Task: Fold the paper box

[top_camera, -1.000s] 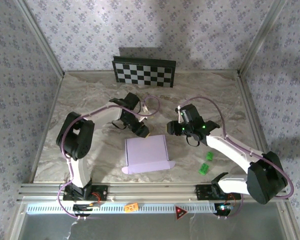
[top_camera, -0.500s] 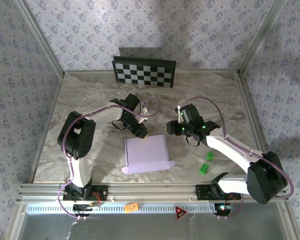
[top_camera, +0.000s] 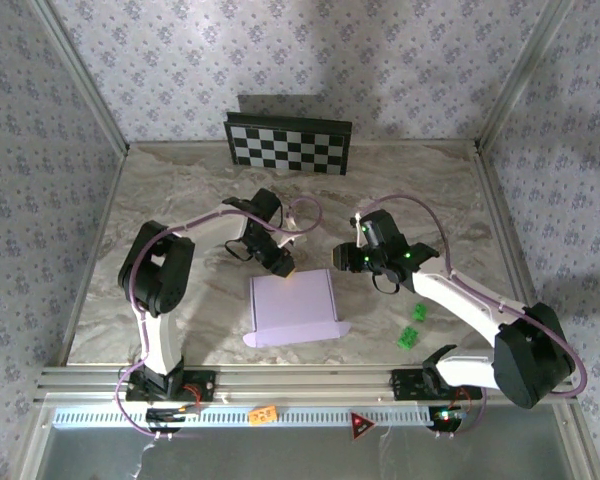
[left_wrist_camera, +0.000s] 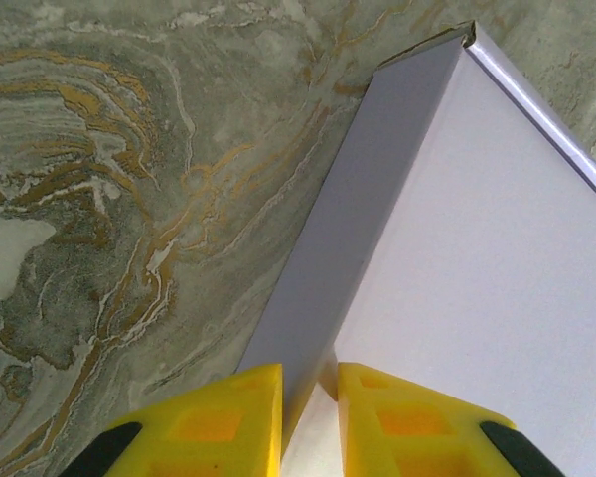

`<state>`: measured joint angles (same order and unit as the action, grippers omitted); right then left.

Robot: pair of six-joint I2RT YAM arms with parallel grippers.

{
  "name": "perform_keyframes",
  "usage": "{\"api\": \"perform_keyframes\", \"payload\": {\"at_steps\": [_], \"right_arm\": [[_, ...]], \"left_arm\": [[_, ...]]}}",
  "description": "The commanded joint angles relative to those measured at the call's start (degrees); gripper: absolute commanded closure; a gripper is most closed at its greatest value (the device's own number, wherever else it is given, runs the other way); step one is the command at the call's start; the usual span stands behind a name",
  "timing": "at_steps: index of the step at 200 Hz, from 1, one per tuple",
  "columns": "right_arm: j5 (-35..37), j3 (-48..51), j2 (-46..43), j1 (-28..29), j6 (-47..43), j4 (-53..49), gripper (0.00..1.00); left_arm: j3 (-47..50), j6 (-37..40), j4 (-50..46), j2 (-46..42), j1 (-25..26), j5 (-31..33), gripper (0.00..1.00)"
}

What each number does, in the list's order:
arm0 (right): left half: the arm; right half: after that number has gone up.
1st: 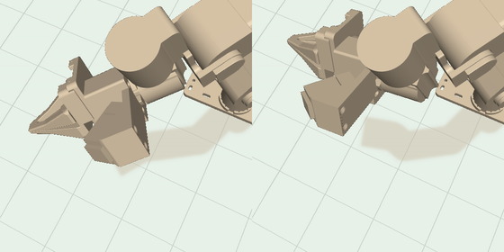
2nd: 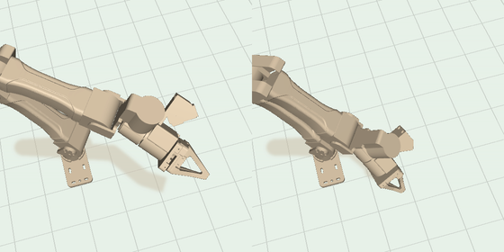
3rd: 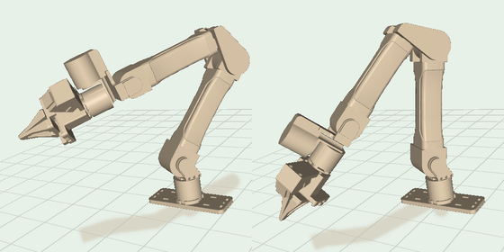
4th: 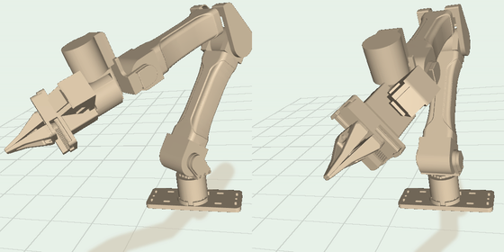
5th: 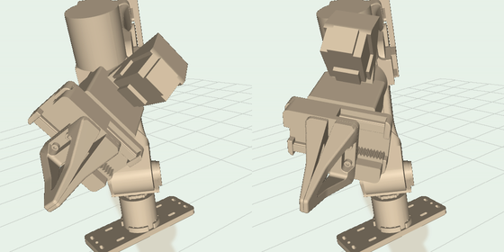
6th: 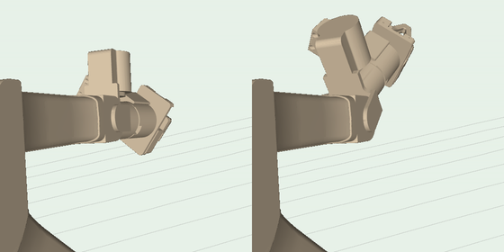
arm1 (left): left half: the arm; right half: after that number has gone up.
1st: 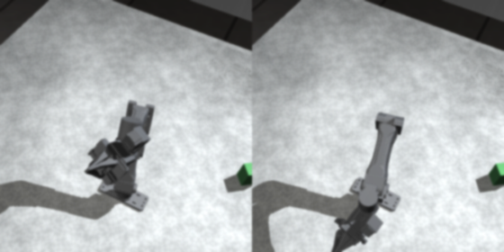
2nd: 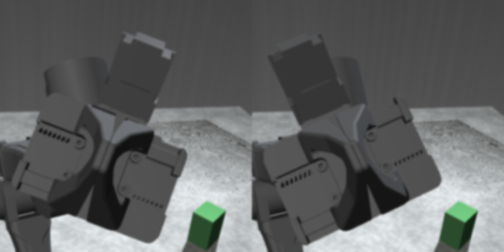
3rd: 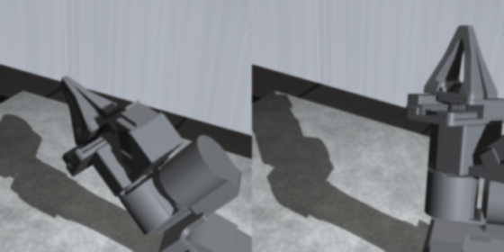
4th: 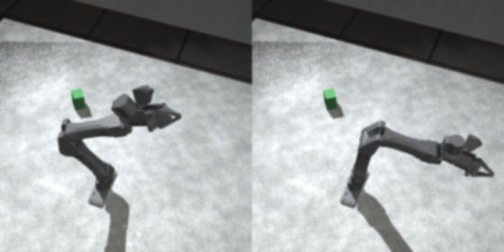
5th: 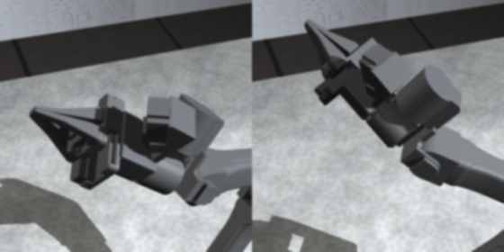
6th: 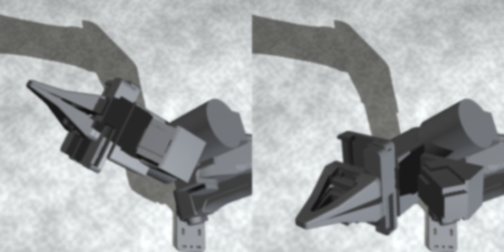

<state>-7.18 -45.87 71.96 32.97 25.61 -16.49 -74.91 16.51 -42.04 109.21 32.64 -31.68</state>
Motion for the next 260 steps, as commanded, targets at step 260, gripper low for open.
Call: {"api": "perform_keyframes", "payload": {"at_steps": [260], "right_arm": [[-2.1,0.9,-1.1,-0.3,-1.1,1.4,0.53]], "left_arm": [[-1.2,0.3,0.5,-0.3,-0.4,-1.3,0.8]]}}
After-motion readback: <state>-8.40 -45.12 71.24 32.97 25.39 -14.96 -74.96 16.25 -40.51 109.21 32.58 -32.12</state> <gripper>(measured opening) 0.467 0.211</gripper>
